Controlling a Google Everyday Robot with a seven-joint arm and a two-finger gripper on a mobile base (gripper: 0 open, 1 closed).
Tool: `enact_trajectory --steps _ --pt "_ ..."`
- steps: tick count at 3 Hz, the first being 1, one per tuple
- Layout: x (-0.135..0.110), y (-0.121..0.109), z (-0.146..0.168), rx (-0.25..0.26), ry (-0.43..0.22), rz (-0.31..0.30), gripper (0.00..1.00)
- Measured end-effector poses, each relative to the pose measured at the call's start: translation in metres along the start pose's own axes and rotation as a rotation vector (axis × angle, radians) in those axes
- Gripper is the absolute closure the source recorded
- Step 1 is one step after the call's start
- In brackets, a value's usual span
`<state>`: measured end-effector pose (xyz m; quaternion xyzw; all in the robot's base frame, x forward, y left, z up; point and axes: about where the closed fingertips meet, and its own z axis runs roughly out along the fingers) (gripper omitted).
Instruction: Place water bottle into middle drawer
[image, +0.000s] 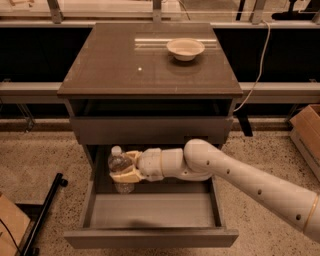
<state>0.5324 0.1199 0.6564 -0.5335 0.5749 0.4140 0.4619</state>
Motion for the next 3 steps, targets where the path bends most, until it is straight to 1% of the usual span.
enact_trajectory --steps 1,2,3 --pt "0.061 0.005 -0.002 0.033 -0.030 0.037 1.00" --pt "0.114 0.007 -0.005 0.055 -0.050 0.074 1.00" --pt "0.168 0.001 -0.011 0.058 -0.059 0.106 1.00"
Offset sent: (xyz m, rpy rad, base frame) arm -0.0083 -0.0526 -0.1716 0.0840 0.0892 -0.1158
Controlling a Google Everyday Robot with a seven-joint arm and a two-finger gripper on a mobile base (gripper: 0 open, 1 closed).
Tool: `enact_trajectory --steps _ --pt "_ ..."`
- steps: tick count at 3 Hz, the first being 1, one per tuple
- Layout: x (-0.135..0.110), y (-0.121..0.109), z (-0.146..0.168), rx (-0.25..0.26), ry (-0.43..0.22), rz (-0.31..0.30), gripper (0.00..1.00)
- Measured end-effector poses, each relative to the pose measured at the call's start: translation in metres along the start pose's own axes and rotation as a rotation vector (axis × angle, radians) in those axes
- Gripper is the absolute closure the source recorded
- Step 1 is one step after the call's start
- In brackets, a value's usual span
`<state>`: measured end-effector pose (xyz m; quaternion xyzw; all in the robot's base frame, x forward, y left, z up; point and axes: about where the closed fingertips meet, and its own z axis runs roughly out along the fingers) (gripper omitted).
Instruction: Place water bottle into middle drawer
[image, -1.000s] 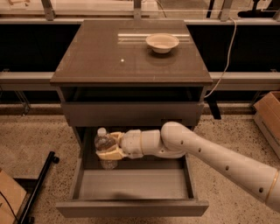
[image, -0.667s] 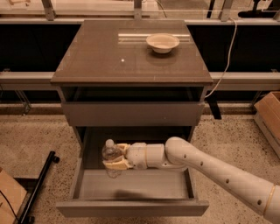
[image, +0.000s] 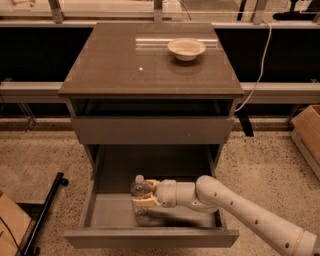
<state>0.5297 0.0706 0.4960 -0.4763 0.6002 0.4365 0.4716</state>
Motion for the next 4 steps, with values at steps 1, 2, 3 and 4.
enact_trajectory --steps 1,2,3,4 --pt "0.025 -0.013 -0.007 0.003 -0.003 0.005 1.00" --pt "0.035 -0.022 -0.008 0.006 0.002 0.013 0.81" --pt "0.039 -0.025 -0.006 0.009 0.000 0.021 0.59" --pt "0.041 -0.024 -0.002 0.009 -0.006 0.031 0.34"
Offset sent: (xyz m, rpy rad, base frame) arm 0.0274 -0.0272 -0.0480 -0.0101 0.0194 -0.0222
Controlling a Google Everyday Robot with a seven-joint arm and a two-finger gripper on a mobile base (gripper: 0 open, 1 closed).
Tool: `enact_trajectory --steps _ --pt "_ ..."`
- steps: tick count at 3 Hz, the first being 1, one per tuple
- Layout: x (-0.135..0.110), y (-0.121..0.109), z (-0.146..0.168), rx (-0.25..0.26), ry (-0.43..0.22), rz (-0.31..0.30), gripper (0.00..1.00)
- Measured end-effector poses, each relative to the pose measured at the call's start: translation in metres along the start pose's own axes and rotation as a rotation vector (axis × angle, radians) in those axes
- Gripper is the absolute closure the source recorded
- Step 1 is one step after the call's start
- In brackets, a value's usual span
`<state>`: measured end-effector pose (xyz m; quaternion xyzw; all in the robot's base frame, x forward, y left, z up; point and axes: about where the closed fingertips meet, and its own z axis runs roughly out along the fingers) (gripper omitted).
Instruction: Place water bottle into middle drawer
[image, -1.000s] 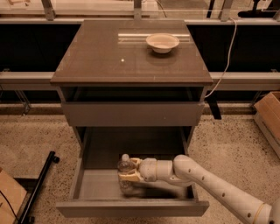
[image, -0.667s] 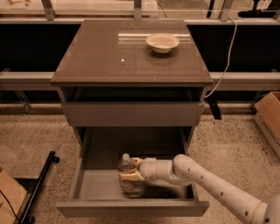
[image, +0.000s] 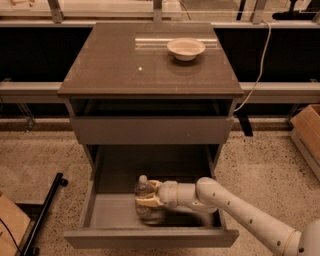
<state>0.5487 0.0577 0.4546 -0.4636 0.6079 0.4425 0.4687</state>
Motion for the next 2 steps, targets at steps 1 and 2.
enact_trajectory --steps 1,2 --pt "-0.0012 0.0019 0.0020 0.000 -0.004 0.003 0.11" --pt "-0.0054 0.0024 0.0017 0.000 -0.005 -0.002 0.00"
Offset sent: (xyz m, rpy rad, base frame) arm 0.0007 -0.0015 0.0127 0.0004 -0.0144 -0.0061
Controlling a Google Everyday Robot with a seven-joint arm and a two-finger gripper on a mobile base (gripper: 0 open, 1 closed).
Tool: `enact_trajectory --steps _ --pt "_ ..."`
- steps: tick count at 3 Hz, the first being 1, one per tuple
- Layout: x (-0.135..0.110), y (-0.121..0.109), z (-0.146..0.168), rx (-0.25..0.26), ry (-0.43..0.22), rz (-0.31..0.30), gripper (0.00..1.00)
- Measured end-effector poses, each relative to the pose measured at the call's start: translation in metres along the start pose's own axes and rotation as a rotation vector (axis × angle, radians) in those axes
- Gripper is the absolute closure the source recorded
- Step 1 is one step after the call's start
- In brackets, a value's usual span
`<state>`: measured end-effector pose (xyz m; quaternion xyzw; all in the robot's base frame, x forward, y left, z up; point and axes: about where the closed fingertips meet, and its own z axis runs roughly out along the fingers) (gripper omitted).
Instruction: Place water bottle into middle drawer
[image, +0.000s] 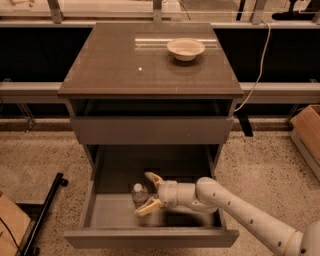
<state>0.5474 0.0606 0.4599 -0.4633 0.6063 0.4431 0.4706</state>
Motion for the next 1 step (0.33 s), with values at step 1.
enact_trajectory --steps 1 --pt "0.0000 0.0000 0.0000 0.000 0.000 0.000 0.00"
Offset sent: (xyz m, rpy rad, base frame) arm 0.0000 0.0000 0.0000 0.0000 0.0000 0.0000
